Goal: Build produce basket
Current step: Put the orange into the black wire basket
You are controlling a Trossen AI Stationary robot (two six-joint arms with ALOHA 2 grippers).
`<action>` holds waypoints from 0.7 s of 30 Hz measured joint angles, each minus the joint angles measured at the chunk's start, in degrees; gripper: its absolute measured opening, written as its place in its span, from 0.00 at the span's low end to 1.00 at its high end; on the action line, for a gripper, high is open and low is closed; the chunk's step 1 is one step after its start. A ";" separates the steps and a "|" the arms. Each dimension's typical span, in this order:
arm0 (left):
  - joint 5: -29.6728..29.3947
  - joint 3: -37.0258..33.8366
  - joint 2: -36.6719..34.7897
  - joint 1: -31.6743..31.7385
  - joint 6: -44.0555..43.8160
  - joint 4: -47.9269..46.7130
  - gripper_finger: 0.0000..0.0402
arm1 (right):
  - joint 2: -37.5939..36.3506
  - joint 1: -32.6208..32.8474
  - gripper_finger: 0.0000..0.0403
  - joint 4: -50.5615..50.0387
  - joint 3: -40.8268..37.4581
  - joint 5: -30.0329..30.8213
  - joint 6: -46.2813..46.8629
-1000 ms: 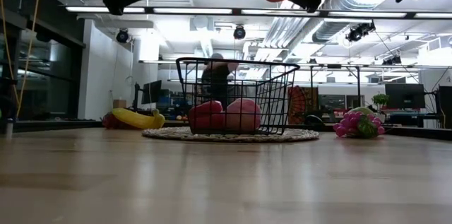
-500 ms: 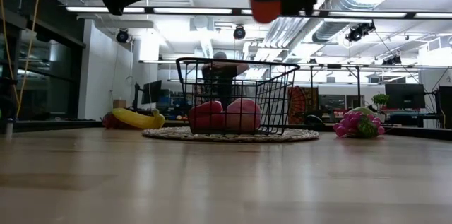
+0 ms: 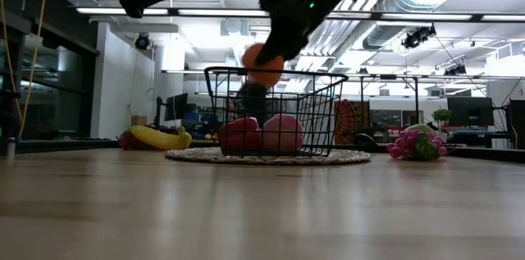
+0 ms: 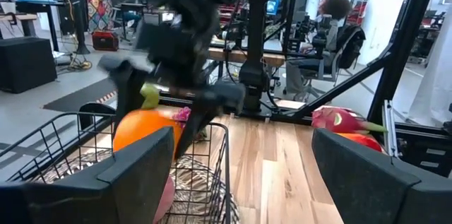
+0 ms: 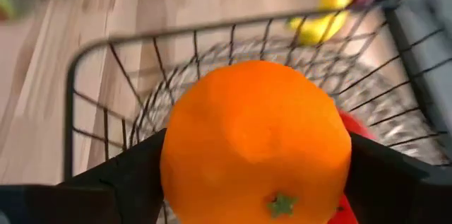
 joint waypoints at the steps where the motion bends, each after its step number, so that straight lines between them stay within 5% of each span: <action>1: 0.08 0.00 0.00 0.00 -0.01 -0.02 0.81 | 1.67 -0.28 0.82 -1.25 1.48 -1.10 -0.38; 12: 0.06 0.00 0.00 0.00 0.01 0.00 0.81 | 11.93 -0.80 0.83 -6.91 9.44 -4.77 -6.87; 21: -0.01 0.00 0.00 0.01 0.07 0.06 0.81 | 12.21 -0.80 0.83 -6.10 9.42 1.32 -6.78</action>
